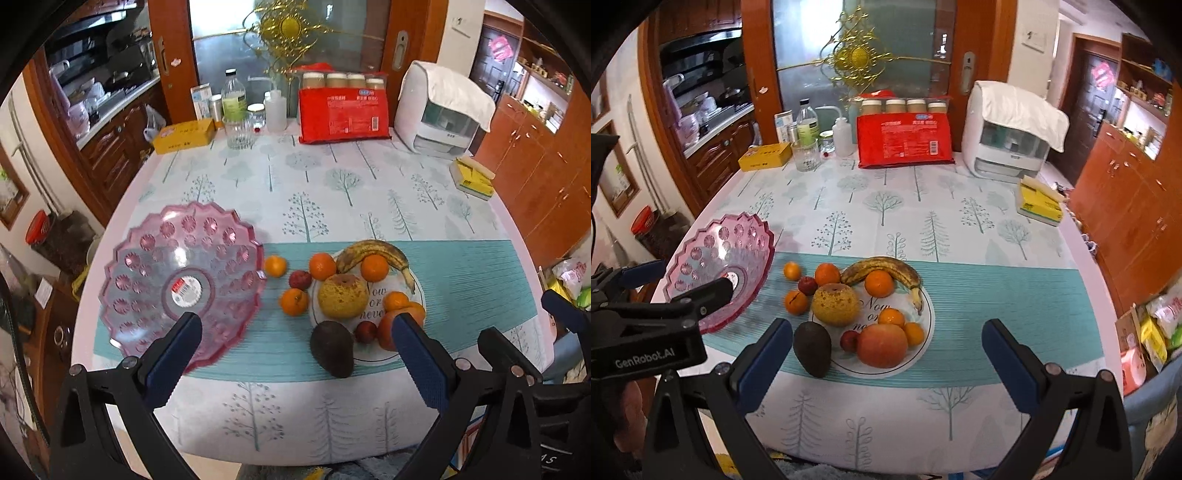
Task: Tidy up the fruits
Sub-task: 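Grasp the dark avocado with the left gripper while the right gripper approaches the red apple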
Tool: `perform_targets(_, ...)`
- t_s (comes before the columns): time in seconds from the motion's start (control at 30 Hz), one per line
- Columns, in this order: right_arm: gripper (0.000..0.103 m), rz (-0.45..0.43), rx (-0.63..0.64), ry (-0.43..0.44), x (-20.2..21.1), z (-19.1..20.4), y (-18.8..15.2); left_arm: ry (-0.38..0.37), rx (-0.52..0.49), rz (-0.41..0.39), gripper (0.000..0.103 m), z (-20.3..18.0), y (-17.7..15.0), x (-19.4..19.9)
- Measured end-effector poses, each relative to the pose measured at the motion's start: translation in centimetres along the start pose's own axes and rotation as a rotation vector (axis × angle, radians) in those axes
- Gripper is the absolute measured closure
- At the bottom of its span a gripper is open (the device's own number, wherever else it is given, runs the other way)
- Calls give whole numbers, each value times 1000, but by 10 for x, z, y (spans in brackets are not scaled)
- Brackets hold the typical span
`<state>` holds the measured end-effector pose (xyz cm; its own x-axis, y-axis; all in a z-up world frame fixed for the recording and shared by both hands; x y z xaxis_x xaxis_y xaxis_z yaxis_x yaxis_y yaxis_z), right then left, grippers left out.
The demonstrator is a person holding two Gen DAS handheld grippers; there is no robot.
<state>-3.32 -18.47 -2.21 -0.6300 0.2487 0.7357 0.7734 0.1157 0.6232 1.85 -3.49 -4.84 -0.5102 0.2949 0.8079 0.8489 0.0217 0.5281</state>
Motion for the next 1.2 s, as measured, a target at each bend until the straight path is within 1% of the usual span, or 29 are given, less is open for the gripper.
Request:
perform_targets(0.17,6,33,67,65,-28,-8,-1,11,54,43,2,-6,-8,-23)
perform_targets(0.3,10,99,114,115,-62,-9,-8,37,89,95,2,-4,-22,-48)
perform_targets(0.43,14,159,166,173,-93,-6,-18,97,109,105,2,0,-38,-66)
perform_targets(0.5,17,186,187,216,-106,-3,-24,111,150,125,2,8,-46,-77)
perform_targets(0.57,18,212,210,248,-119,2,-31,100,199,149,2,16,-54,-88)
perform_targets(0.63,19,238,222,280,-130,5,-36,73,240,167,2,23,-61,-100)
perform_targets(0.73,19,287,224,342,-145,10,-44,72,295,191,2,34,-71,-116)
perform_targets(0.8,21,309,223,365,-154,13,-47,69,342,212,2,41,-77,-129)
perform_targets(0.9,27,345,220,385,-165,19,-51,51,385,235,2,48,-83,-144)
perform_targets(0.97,30,362,217,398,-170,22,-53,41,398,239,4,49,-84,-151)
perform_targets(1.03,31,369,215,402,-174,24,-55,4,405,237,4,48,-83,-157)
perform_targets(1.2,32,374,206,399,-181,28,-55,-37,409,239,6,41,-75,-167)
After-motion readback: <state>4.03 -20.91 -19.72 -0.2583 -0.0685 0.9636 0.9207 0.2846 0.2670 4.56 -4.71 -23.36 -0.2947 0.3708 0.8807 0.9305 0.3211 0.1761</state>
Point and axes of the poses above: each gripper's, at about its wrist camera, not at the fingertips, and x roughly against the way its jaws point, z to its left, y to its top, the point moved 2 cm from there along -x, roughly the way its jaws point, and after that the axes turned 15 degrees about -y, right-handed, at the moved point
